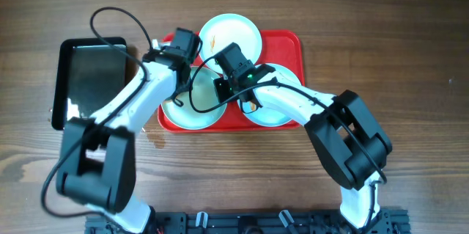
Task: Clean dirty plates on tray and stack at the side
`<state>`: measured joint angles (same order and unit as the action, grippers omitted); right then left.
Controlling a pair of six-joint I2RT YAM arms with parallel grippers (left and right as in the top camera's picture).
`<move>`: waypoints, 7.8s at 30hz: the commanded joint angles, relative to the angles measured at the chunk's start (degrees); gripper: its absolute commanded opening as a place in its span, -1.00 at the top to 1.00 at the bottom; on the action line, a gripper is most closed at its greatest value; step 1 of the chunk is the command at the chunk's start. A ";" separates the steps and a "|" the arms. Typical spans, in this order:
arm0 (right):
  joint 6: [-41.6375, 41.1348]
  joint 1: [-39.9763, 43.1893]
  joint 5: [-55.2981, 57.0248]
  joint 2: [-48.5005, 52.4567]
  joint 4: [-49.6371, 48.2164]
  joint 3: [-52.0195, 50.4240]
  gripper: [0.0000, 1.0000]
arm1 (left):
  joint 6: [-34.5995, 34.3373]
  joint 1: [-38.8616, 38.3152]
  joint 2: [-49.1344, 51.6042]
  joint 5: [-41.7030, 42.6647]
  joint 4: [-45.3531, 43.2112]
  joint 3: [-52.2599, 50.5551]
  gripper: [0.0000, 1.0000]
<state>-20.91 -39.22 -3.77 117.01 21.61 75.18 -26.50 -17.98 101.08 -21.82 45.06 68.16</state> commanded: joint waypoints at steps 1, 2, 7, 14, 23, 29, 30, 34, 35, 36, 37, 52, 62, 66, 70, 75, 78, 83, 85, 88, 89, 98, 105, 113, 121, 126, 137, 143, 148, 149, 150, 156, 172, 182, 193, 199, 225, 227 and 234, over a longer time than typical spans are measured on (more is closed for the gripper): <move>1.40 -0.09 0.87 -4.04 1.40 0.96 0.91 | -1.20 0.24 -6.01 7.48 1.77 1.55 0.92; 1.44 -0.09 1.11 -4.74 1.70 0.96 0.91 | -1.20 0.24 -6.49 7.45 2.47 1.55 0.92; 1.77 -0.09 3.32 -8.55 2.05 0.96 0.91 | -2.14 0.26 -8.83 7.50 5.95 1.55 0.92; 6.25 -0.11 14.60 -13.94 3.13 0.96 0.91 | -2.91 1.46 -16.70 12.85 8.09 1.55 0.92; 19.12 -0.66 32.85 -15.26 1.90 0.96 0.91 | -2.93 2.56 -18.03 13.44 13.29 1.38 0.92; 27.80 -5.22 43.85 -15.23 1.46 0.96 0.91 | -2.99 2.56 -18.03 14.34 16.15 1.27 0.92; 28.63 -6.36 47.19 -15.23 1.11 0.96 0.91 | -3.04 2.56 -18.03 14.47 16.41 1.16 0.92; 31.30 -10.27 55.32 -15.23 -0.04 0.96 0.91 | -3.19 2.56 -18.03 14.95 17.03 1.16 0.92; 31.80 -10.88 55.52 -15.23 0.07 0.96 0.91 | -3.19 2.56 -18.03 14.97 17.22 1.16 0.92; 32.39 -11.72 55.91 -15.23 0.20 0.96 0.91 | -3.19 2.56 -18.03 14.95 17.57 1.16 0.92; 32.59 -12.31 56.70 -15.23 0.33 0.96 0.91 | -3.19 2.56 -18.03 14.97 17.84 1.16 0.92; 25.20 -14.93 64.24 -15.23 0.07 0.96 0.91 | -3.19 2.56 -18.03 14.95 18.91 1.16 0.92; 17.53 -14.47 45.92 -15.23 9.57 0.96 0.91 | -3.17 2.56 -18.01 14.95 18.43 1.16 0.92; 5.55 -10.80 30.36 -15.23 13.53 0.94 0.91 | -3.17 2.56 -18.01 14.97 17.81 1.16 0.92; -0.42 -6.51 14.93 -15.23 12.66 0.94 0.91 | -3.17 2.23 -17.92 15.02 17.31 1.16 0.92; -5.16 -3.80 9.75 -15.23 11.67 0.94 0.91 | -3.15 0.96 -17.70 17.81 15.61 1.09 0.92; -8.09 -3.23 9.75 -15.21 11.96 0.92 0.91 | -3.15 -0.09 -17.66 18.16 11.72 0.09 0.92; -12.76 -3.17 9.75 -14.51 12.31 -0.09 0.91 | -3.19 -1.42 -16.13 20.74 2.82 -5.25 0.92; -13.90 -3.10 10.03 -13.33 12.35 -0.09 0.91 | -3.19 -1.42 -14.99 20.74 1.36 -6.86 0.92; -14.60 -2.91 9.99 -11.34 12.26 -0.09 0.91 | -3.17 -1.40 -12.79 20.70 -0.04 -8.39 0.92; -15.10 -2.82 9.99 -10.51 12.31 -0.09 0.91 | -3.17 -1.40 -12.00 20.72 -0.33 -8.55 0.92; -12.09 -2.73 10.01 -9.57 13.33 -0.09 0.91 | -2.23 -1.40 -7.19 14.34 -1.57 -8.61 0.92; -12.04 -2.75 10.21 -9.57 15.39 -0.09 0.91 | -2.25 -1.40 -4.44 10.19 -3.02 -8.61 0.92; -12.04 -2.75 10.19 -9.57 15.91 -0.09 0.92 | -2.25 -1.40 -3.74 8.11 -7.54 -8.61 0.92; -10.64 -2.75 10.21 -9.57 16.57 -0.09 0.91 | -2.29 -1.42 -3.65 4.37 -8.90 -8.66 0.92; -10.62 -2.75 10.19 -9.57 16.57 -0.09 0.91 | -2.29 -1.40 -3.54 4.35 -10.01 -9.29 0.92; -10.78 -2.75 10.19 -9.57 15.67 -0.09 0.91 | -2.27 -1.88 -2.82 3.54 -11.56 -10.21 0.92; -10.78 -2.75 10.19 -9.57 15.43 -0.09 0.92 | -2.25 -3.69 -1.77 -0.66 -12.07 -10.21 0.92; -10.75 -2.75 10.21 -9.57 15.50 -0.09 0.91 | -0.07 -4.33 -0.11 -7.65 -11.15 -10.21 0.92; -10.73 -2.75 10.21 -9.57 15.50 -0.09 0.91 | 0.85 -4.33 -0.04 -8.79 -11.08 -10.21 0.92; -10.78 -2.75 10.19 -9.57 15.50 -0.09 0.92 | 0.79 -4.31 -0.02 -10.99 -10.91 -10.21 0.92; -10.73 -2.75 10.45 -9.57 15.50 -0.09 0.91 | 0.72 -4.28 -0.13 -18.60 -10.45 -10.19 0.92; -8.83 -2.75 22.80 -14.27 15.58 -0.02 0.91 | -14.71 -4.26 -14.73 1.90 -7.56 -9.92 0.92; 0.26 -2.91 45.64 -25.27 15.89 -0.02 0.91 | -14.71 -2.71 -14.05 4.92 -5.53 -10.10 0.92; 15.89 -8.26 63.21 -25.31 11.82 -0.04 0.91 | -14.69 -0.09 -14.05 7.37 -4.66 -10.10 0.92; 19.76 -11.47 64.41 -23.76 10.51 -0.04 0.91 | -14.67 1.14 -14.05 7.52 -3.45 -10.10 0.92; 2.56 -14.01 52.39 -22.49 14.16 -0.07 0.92 | -14.45 1.16 -14.05 9.86 -3.19 -10.10 0.92; -0.85 -11.80 44.52 -24.55 14.23 -0.07 0.92 | -14.47 1.16 -14.05 9.86 -3.21 -10.10 0.92; -5.22 1.05 21.16 -33.05 14.99 -0.07 0.92 | -14.47 1.16 -14.05 9.86 -3.21 -10.10 0.92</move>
<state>-20.38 -45.15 34.11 89.95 36.23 75.13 -40.23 -17.12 86.74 -12.08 41.82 58.43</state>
